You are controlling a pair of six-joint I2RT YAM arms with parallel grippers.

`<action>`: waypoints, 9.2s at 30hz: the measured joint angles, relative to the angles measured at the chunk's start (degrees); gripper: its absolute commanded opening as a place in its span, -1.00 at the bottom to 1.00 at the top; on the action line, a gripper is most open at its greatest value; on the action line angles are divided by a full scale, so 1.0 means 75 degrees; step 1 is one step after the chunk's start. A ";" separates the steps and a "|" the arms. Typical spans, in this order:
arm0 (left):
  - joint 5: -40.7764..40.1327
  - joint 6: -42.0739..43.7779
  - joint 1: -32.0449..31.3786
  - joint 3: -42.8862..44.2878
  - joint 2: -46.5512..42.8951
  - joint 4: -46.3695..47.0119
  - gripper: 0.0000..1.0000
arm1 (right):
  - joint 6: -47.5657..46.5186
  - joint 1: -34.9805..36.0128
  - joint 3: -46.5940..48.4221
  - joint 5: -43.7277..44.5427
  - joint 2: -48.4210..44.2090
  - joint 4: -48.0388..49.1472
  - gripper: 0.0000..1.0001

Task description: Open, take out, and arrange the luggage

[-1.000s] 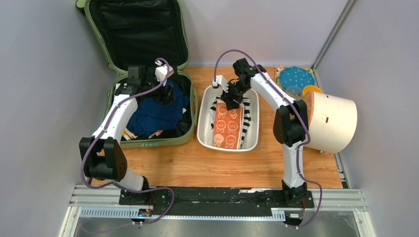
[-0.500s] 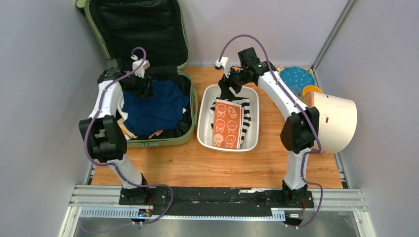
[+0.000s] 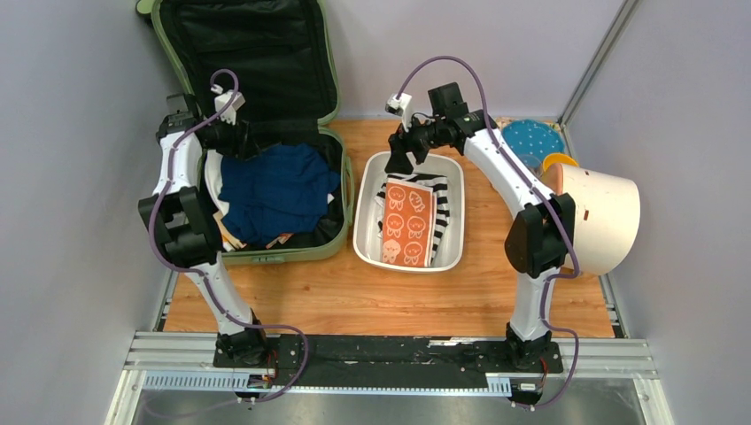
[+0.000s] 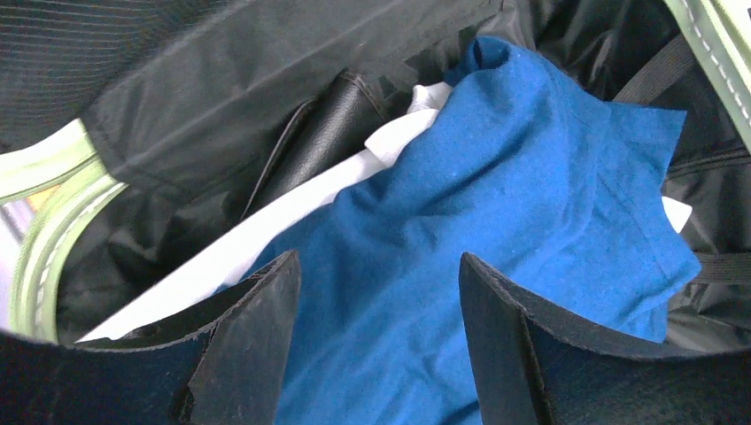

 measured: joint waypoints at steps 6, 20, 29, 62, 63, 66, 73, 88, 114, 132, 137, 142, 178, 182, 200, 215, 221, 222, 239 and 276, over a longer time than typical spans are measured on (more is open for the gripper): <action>0.0513 0.1011 -0.0023 0.0431 0.0901 -0.0446 0.48 | 0.0026 0.0000 0.0003 -0.0012 0.0047 -0.0006 0.46; 0.0737 0.3515 -0.0539 -0.2935 -0.1402 -0.0216 -1.00 | 0.0318 0.0000 0.0656 -0.0353 0.0487 0.0082 0.49; 0.1055 0.4715 -0.1139 -0.4529 -0.4176 0.0047 -1.00 | 0.0991 0.0312 0.0149 -0.1011 0.0606 0.2524 0.68; 0.1591 0.3926 -0.1547 -0.4325 -0.5403 0.0501 -1.00 | -0.1320 0.2410 0.0784 -0.0638 0.2270 0.5184 -1.00; 0.1635 0.3637 -0.1609 -0.4214 -0.5356 0.0764 -1.00 | -0.1285 0.2323 0.0784 -0.0641 0.2092 0.5144 -1.00; 0.1754 0.2771 -0.1970 -0.3888 -0.5243 0.1690 -1.00 | -0.1311 0.2031 0.0784 -0.0667 0.1376 0.4680 -1.00; 0.1851 0.1236 -0.3276 -0.3002 -0.4945 0.3308 -1.00 | -0.2632 0.1498 0.0647 -0.0291 -0.0606 0.2608 -1.00; 0.2098 0.0000 -0.5963 -0.3745 -0.4590 0.4167 -1.00 | -0.4616 0.1125 -0.1055 0.1961 -0.3555 -0.2174 -1.00; -0.0335 -0.0787 -0.6461 -0.5106 -0.2649 0.5324 -1.00 | -0.3713 0.0000 -0.0425 0.1256 0.0082 -0.2856 -0.60; -0.0361 -0.2626 -0.5056 -0.2465 -0.0670 0.3538 0.59 | -0.3069 -0.0627 0.1049 0.1865 0.1507 -0.2786 0.71; -0.0020 -0.2664 -0.3794 -0.2355 -0.1851 0.2704 0.61 | -0.2084 -0.0624 0.0396 0.1842 0.0388 -0.1577 0.78; -0.0003 -0.2203 -0.1807 -0.2477 -0.2425 0.1877 0.61 | -0.0530 -0.0624 -0.0796 0.1378 -0.1154 0.0629 0.89; -0.2678 -0.2334 0.0595 -0.0425 0.0863 0.1763 0.58 | 0.4453 0.0565 0.0804 0.0516 0.1338 0.3520 0.51; -0.2620 -0.2384 0.0589 -0.0516 0.0866 0.1848 0.02 | 0.4494 0.0545 0.0848 0.0498 0.1338 0.3555 0.51; 0.1201 -0.1559 0.0154 -0.4342 -0.3133 0.3337 -1.00 | 0.4275 0.0676 0.0860 -0.0685 0.1451 0.5155 0.74; 0.3048 0.2063 -0.0886 -0.5330 -0.5394 0.0274 -1.00 | 0.0286 0.2028 -0.0119 -0.1434 0.1571 0.5610 0.81; 0.2801 0.2162 -0.0793 -0.5523 -0.6336 0.0134 -1.00 | -0.0889 0.1961 -0.0236 -0.1521 0.1571 0.5199 0.81; 0.2801 0.2020 -0.0702 -0.5601 -0.6449 0.0306 -1.00 | -0.1107 0.1953 -0.0286 -0.1521 0.1571 0.5071 0.81; 0.2809 0.1953 -0.0358 -0.4535 -0.6505 0.0548 -1.00 | -0.2087 0.1903 0.0764 -0.0807 0.3010 0.4628 0.91; 0.1416 -0.2556 -0.1623 -0.2771 -0.5021 0.4972 -1.00 | -0.0006 0.0565 -0.0513 -0.0055 -0.1180 0.4249 -1.00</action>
